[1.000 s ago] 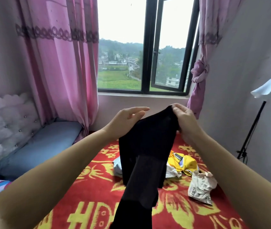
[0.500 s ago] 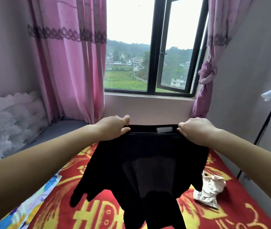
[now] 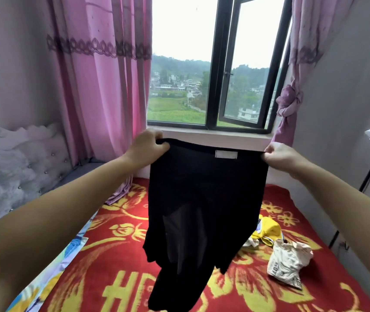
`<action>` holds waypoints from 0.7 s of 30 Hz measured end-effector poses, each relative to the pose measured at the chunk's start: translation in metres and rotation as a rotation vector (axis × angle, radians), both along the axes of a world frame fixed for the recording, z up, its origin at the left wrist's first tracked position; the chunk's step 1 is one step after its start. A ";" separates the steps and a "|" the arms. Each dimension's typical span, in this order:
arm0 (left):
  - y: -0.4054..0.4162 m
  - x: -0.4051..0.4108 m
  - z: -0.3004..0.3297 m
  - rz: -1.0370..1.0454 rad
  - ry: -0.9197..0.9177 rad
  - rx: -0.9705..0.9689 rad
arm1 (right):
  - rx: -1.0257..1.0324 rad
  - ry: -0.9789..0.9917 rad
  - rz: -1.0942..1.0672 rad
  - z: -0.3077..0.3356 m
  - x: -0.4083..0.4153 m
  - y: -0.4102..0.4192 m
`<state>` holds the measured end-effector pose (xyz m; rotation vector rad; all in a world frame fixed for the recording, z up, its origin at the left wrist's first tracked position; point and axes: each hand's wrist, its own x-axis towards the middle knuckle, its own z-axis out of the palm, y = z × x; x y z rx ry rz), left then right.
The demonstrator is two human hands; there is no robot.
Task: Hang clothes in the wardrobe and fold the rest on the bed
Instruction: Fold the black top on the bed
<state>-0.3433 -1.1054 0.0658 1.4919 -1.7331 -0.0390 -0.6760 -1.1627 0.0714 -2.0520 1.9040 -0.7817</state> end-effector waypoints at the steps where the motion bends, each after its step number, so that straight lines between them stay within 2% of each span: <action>1: 0.000 0.003 0.001 -0.064 0.189 0.017 | 0.028 -0.226 0.067 -0.003 -0.003 0.000; 3: 0.003 0.010 0.001 -0.148 0.477 0.040 | 0.062 -0.568 0.171 -0.008 -0.003 0.005; 5: 0.005 0.016 0.001 -0.182 0.584 0.070 | 0.027 -0.670 0.243 -0.008 -0.002 0.011; 8: 0.005 0.028 -0.002 -0.177 0.468 0.120 | -0.013 -0.524 0.407 0.005 -0.001 0.019; 11: 0.006 0.040 -0.007 -0.206 0.307 0.192 | 0.224 -0.316 0.559 0.023 -0.011 0.024; 13: 0.012 0.047 -0.007 -0.224 0.277 0.237 | 0.429 -0.214 0.622 0.033 -0.022 0.023; 15: 0.015 0.054 -0.005 -0.249 0.278 0.255 | 0.508 -0.175 0.630 0.036 -0.029 0.020; 18: 0.014 0.057 -0.005 -0.280 0.278 0.189 | 0.366 -0.277 0.554 0.022 -0.031 0.014; 21: 0.012 0.050 -0.006 -0.296 0.462 0.189 | 0.179 -0.520 0.476 0.003 -0.022 0.009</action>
